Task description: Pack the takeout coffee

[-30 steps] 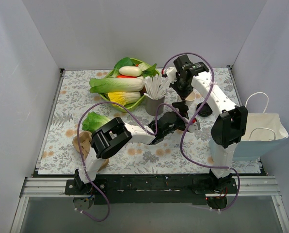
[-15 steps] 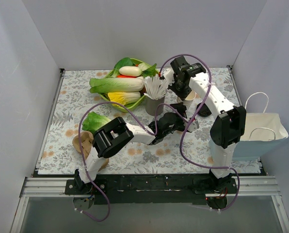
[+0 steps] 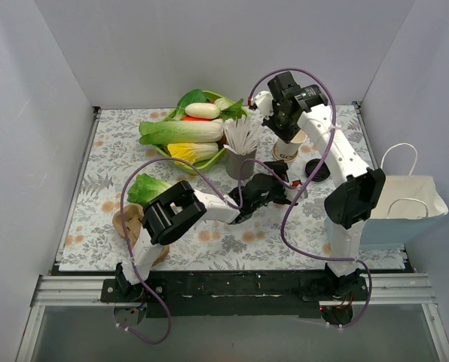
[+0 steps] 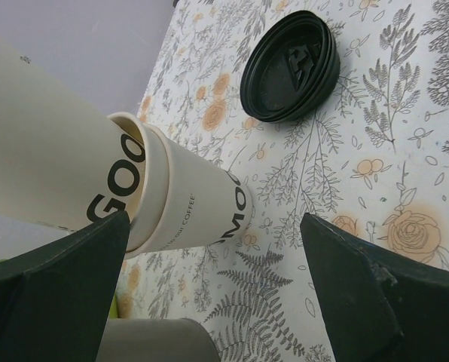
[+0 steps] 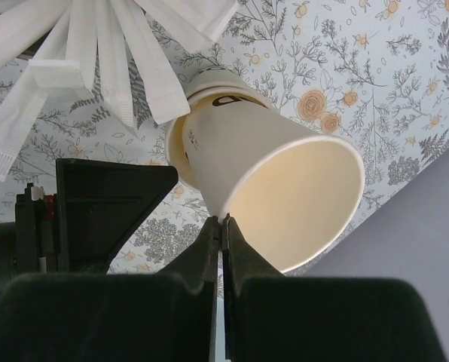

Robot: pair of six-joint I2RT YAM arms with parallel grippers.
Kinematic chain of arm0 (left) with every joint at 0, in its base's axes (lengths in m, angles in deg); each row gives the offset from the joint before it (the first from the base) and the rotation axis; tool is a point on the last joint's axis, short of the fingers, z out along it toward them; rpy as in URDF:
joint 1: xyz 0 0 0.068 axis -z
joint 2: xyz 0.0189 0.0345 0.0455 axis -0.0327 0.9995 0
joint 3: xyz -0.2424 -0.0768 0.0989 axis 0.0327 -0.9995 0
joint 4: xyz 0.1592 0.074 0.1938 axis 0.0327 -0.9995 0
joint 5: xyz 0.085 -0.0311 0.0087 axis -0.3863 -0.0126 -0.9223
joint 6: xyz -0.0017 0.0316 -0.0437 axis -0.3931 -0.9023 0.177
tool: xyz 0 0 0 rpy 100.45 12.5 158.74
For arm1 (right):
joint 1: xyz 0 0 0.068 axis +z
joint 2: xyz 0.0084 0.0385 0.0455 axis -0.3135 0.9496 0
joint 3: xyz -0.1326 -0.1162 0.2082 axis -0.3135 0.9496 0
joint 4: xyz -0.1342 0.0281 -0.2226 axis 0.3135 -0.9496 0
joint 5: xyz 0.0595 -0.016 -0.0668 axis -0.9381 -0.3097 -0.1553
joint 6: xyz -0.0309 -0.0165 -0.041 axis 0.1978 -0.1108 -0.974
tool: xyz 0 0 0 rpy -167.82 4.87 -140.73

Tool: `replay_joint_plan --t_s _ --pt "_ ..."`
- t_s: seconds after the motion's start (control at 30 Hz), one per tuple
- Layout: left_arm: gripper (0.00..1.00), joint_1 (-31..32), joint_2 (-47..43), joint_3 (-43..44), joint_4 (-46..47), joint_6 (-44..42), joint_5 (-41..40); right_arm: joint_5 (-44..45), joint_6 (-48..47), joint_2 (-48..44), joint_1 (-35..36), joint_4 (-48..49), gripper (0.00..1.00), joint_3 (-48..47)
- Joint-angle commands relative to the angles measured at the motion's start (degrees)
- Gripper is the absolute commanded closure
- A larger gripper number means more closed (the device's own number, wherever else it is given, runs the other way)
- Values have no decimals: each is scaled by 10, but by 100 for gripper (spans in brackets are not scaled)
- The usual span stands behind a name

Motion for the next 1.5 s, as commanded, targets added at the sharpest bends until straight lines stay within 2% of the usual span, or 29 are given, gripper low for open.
replay_joint_plan --t_s 0.0,0.23,0.4,0.53,0.6,0.77,0.87,0.9,0.97,1.0,1.03,1.07,1.1,1.23,1.27,1.3,1.4,1.47 --pt "2 -8 -49 -3 -45 50 44 24 0 -8 1 -16 99 -31" --pt "2 -7 -85 14 -74 91 109 43 -7 -8 5 -36 99 -62" --pt "2 -8 -120 27 -112 162 169 47 -9 -15 7 -31 99 -53" --pt "2 -7 -176 30 -175 209 211 54 -12 -20 8 -32 99 -81" --pt "2 -7 -232 20 -201 216 245 62 -13 -31 7 -17 99 -83" --pt "2 -19 -371 -6 -356 241 247 56 -19 -97 1 66 99 -62" --pt "2 -70 -457 10 -482 304 231 13 -30 -136 1 106 99 -22" --pt "2 -112 -490 19 -509 322 229 -4 -31 -143 2 116 99 -17" --pt "2 -159 -525 35 -567 391 212 -88 -50 -163 3 119 99 2" --pt "2 -208 -538 39 -581 418 203 -130 -53 -173 5 123 99 10" --pt "2 -238 -566 41 -602 443 196 -203 -56 -195 8 130 99 25" --pt "2 -265 -577 41 -608 498 179 -237 -75 -209 19 137 99 70" --pt "2 -307 -592 35 -612 523 166 -255 -85 -226 31 148 99 112" --pt "2 -362 -634 -37 -563 627 99 -271 -164 -288 95 185 99 283" --pt "2 -379 -635 -52 -545 643 101 -272 -199 -291 122 184 99 311" --pt "2 -437 -633 -82 -526 695 140 -271 -216 -293 138 182 99 350" --pt "2 -545 -615 -104 -484 779 190 -251 -253 -294 196 190 99 418" --pt "2 -552 -614 -104 -476 743 180 -234 -251 -292 228 207 99 436"
